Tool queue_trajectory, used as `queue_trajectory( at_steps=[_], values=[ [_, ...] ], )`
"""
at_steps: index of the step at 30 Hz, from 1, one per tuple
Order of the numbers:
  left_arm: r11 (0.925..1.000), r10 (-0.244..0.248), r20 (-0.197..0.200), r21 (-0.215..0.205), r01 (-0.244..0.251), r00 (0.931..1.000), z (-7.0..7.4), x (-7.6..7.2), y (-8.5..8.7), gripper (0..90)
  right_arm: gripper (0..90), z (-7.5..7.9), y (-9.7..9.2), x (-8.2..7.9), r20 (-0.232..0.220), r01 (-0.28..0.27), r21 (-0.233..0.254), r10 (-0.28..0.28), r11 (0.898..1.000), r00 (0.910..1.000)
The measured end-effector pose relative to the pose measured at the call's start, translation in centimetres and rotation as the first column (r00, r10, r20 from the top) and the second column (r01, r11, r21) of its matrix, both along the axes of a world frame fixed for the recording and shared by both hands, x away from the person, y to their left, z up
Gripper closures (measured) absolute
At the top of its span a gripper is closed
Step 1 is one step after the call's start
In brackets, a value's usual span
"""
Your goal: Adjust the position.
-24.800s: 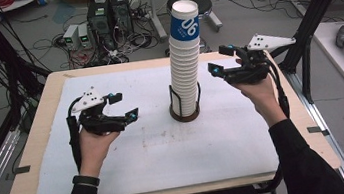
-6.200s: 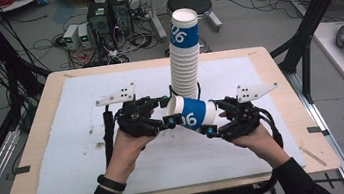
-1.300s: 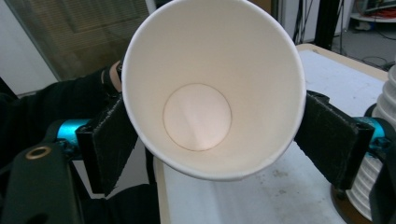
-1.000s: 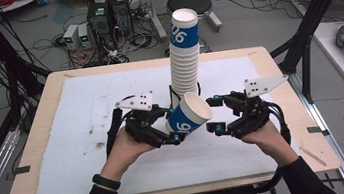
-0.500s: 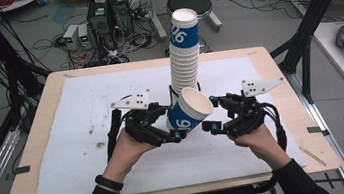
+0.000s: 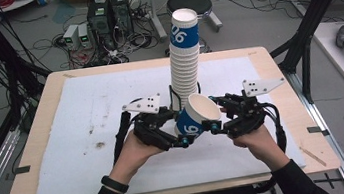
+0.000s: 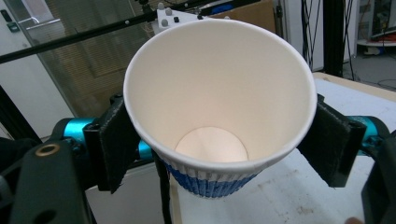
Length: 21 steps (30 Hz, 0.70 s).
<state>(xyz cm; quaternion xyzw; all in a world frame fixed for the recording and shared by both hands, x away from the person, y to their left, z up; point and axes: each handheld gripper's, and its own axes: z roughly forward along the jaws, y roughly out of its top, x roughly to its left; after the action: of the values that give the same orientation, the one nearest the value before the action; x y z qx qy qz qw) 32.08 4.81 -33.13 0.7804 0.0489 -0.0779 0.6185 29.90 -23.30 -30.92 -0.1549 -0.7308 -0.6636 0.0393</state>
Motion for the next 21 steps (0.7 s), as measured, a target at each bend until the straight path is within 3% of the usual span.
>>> queue_trajectory(
  at_steps=[11,17,21],
  values=[
    [0.9974,0.006,0.012,0.072,-0.007,0.9999,-0.13,-0.14,-0.2,28.8,23.2,0.22,0.21,-0.14,0.033,0.0,-0.08,0.002,0.997,0.9994],
    [0.9915,0.002,-0.001,0.13,-0.002,1.0,0.04,-0.19,-0.44,25.2,23.6,0.45,0.47,-0.27,0.045,-0.004,-0.152,0.011,0.988,0.9989],
    [0.9855,0.003,0.014,0.169,-0.006,0.9999,0.32,-0.44,-0.7,23.7,24.0,0.5,0.56,-0.21,0.045,-0.01,-0.185,0.019,0.983,0.9988]
  ],
)
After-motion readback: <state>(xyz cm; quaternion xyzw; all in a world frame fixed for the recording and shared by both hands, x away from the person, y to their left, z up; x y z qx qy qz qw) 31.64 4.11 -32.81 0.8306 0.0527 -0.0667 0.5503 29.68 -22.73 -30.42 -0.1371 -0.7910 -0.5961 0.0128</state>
